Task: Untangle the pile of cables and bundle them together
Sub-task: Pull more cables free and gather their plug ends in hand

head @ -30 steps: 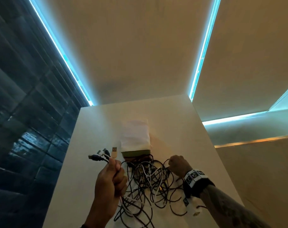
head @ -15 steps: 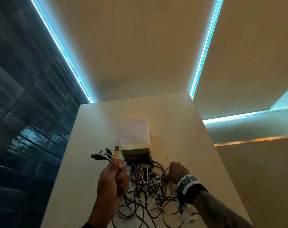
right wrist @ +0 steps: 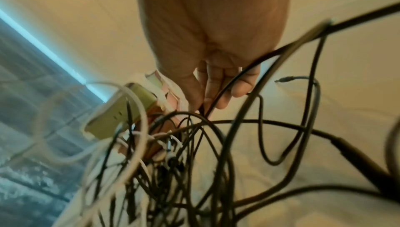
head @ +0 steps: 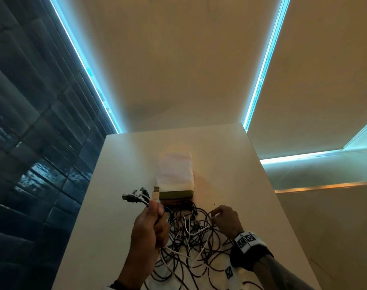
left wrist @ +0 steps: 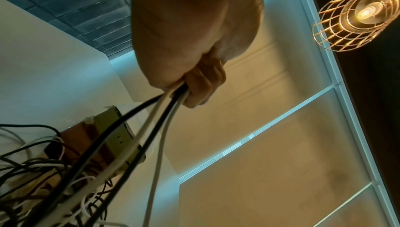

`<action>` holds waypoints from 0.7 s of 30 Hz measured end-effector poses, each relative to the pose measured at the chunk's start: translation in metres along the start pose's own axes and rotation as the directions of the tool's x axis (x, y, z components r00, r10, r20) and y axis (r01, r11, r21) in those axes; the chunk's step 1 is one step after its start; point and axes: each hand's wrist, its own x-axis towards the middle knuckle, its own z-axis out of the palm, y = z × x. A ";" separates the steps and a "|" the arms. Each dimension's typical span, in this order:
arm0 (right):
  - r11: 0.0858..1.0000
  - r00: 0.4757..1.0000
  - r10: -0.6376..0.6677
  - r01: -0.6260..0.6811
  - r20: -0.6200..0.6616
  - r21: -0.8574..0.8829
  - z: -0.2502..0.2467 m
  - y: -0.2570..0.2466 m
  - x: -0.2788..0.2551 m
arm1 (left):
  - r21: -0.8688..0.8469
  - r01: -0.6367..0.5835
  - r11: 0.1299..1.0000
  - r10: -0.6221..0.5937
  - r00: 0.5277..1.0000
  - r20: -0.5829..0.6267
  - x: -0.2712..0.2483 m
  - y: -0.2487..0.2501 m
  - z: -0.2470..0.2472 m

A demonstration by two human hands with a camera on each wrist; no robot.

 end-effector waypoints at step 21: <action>0.574 0.769 -0.592 0.613 -0.242 0.544 -0.104 -0.140 -0.082 | 0.252 -0.182 0.950 0.188 0.982 0.000 0.009 0.000 0.040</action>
